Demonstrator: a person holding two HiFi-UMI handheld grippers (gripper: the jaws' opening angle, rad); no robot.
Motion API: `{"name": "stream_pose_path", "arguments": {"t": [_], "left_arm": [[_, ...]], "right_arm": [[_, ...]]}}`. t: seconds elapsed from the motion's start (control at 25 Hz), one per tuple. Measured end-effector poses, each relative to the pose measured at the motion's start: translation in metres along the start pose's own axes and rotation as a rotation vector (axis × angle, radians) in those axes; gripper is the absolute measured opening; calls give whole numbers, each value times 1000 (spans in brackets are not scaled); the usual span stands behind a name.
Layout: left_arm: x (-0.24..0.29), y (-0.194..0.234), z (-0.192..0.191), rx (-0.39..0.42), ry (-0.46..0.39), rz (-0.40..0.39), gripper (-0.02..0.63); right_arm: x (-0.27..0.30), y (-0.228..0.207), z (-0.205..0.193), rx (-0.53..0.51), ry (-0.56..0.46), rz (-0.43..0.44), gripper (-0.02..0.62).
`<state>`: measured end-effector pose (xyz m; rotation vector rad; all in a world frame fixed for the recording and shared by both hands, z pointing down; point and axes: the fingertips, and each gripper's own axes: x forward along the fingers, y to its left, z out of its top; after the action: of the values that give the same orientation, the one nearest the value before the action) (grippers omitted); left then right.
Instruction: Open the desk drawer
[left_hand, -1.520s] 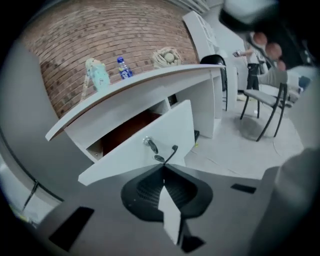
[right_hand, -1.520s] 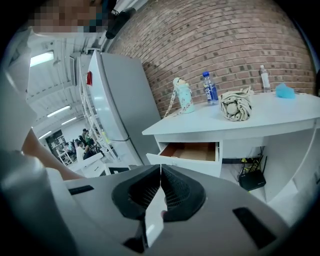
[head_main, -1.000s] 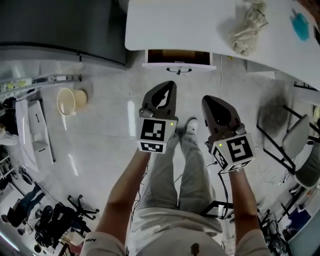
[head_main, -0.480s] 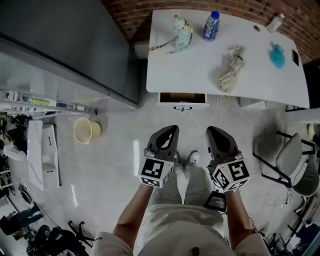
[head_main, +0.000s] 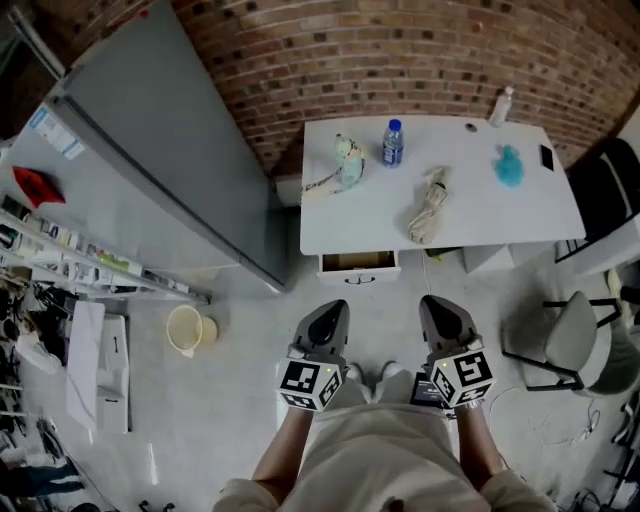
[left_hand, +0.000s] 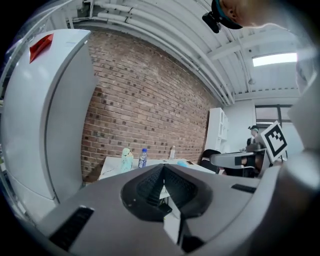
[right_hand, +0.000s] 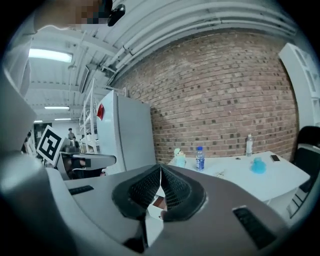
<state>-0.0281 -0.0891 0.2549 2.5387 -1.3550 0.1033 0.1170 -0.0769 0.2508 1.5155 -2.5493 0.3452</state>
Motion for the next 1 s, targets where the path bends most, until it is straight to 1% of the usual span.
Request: {"name": "stream_pose_path", "arguments": {"t": [0.08, 0.24, 0.32, 0.48, 0.6, 0.72, 0.84, 1.0], "left_arm": [[-8, -9, 8, -3, 1, -7, 8], [-21, -27, 27, -2, -4, 3, 8], [-27, -39, 36, -5, -8, 9, 8], [-28, -62, 54, -18, -30, 7, 8], [-30, -77, 74, -23, -64, -7, 8], [-36, -88, 87, -6, -89, -28, 8], [-44, -91, 94, 13, -100, -30, 8], [-52, -82, 97, 23, -100, -13, 8]], "right_arm": [[-15, -2, 9, 0, -9, -7, 26], [-37, 1, 35, 95, -62, 15, 26], [-47, 7, 47, 123, -86, 37, 26], [-63, 15, 74, 96, -119, 74, 26], [-69, 21, 90, 79, -140, 95, 26], [-72, 25, 99, 78, -153, 105, 26], [-75, 30, 101, 79, -150, 111, 26], [-73, 36, 100, 61, -134, 118, 26]]}}
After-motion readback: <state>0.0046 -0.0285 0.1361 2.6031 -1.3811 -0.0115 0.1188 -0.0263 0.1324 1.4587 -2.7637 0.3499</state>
